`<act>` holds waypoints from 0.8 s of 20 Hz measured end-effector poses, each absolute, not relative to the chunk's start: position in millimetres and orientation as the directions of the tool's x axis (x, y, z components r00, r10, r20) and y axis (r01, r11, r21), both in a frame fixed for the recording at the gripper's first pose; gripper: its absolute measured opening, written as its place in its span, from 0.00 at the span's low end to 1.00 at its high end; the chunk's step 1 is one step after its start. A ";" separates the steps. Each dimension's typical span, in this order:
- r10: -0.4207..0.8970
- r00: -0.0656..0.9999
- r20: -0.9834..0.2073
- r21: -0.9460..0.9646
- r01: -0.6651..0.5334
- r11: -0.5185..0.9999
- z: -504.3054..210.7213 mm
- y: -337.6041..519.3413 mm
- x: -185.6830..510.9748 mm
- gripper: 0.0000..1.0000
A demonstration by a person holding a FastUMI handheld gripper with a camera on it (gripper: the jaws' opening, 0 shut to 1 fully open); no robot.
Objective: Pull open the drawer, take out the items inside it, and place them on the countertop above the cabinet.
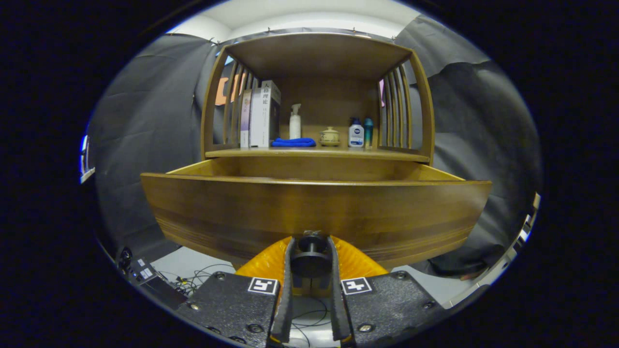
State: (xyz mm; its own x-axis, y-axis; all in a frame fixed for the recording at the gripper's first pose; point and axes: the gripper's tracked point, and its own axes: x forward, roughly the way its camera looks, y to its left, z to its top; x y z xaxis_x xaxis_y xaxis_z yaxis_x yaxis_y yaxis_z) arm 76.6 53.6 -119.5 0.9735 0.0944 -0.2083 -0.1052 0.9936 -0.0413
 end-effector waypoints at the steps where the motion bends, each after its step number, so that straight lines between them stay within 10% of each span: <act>1: 0.102 0.973 -0.206 -0.045 -0.113 0.993 -119.3 53.8 76.3 0.35; 3: 0.124 0.973 -0.194 -0.035 -0.134 0.990 -115.7 55.8 73.3 0.42; 8: 0.095 0.990 -0.102 -0.034 -0.099 0.994 -70.3 29.9 63.8 1.00; 16: 0.075 0.997 -0.012 0.003 -0.075 0.997 55.8 -2.9 100.6 1.00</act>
State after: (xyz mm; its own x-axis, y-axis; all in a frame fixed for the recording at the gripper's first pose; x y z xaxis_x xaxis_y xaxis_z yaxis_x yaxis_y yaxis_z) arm 100.6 -2.9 55.8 0.9971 0.0750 -0.0121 -0.0750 0.9972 0.0026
